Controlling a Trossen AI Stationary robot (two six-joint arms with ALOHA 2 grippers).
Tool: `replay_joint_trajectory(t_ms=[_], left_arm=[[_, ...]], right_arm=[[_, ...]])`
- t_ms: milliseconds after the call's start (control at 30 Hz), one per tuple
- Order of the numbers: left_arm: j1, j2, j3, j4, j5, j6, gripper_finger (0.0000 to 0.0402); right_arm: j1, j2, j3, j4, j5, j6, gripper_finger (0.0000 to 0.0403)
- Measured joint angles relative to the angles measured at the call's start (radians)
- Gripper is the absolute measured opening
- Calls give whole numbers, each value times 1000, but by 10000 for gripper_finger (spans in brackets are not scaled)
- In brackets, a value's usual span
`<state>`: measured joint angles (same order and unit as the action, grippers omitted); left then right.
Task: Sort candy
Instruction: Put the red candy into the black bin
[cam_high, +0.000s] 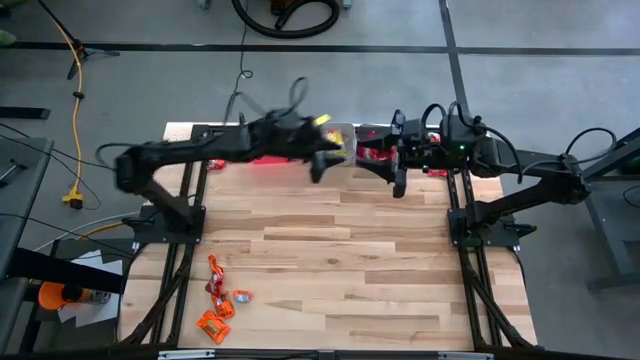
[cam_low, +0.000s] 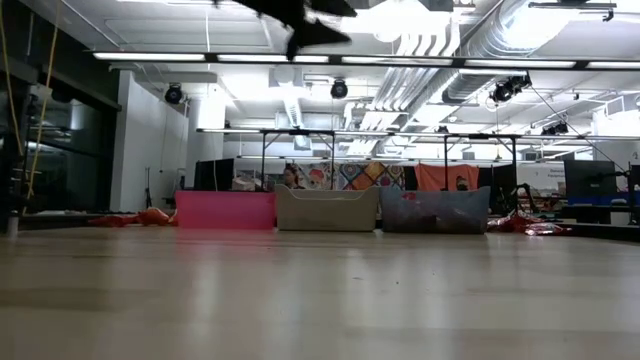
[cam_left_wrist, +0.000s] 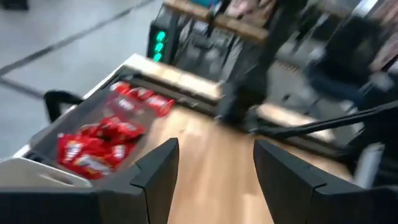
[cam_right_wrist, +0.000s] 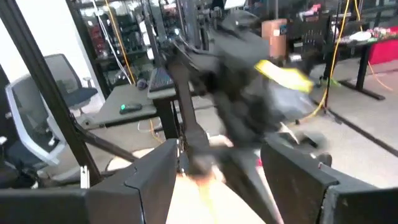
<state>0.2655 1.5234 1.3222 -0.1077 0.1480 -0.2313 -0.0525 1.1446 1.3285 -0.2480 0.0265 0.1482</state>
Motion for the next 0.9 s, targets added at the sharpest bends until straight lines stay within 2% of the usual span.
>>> replay_joint_trajectory(t_ms=[167,267,367,500,700,800,900], left_arm=[[-134,-253,-320,298,-71,-77,193],[-232,-352,-475,408,-185,-72,193],[-309,-415,-566,459,-324,-35,193],[-362,-450,-603,457,-419,14,192],[-366,-463,-603,470,-429,68,192],[-361,-470,-603,465,-429,54,192],[-360,-484,-603,463,-429,53,192]], right_arm=[[0,18,0,-26,-11,5,227],[1,51,0,-26,-59,9,227],[4,103,-1,-26,-104,10,227],[26,172,-2,-27,-110,8,227],[43,197,-2,-32,-98,13,227],[37,168,-2,-109,3,67,227],[20,128,-1,-291,219,144,227]])
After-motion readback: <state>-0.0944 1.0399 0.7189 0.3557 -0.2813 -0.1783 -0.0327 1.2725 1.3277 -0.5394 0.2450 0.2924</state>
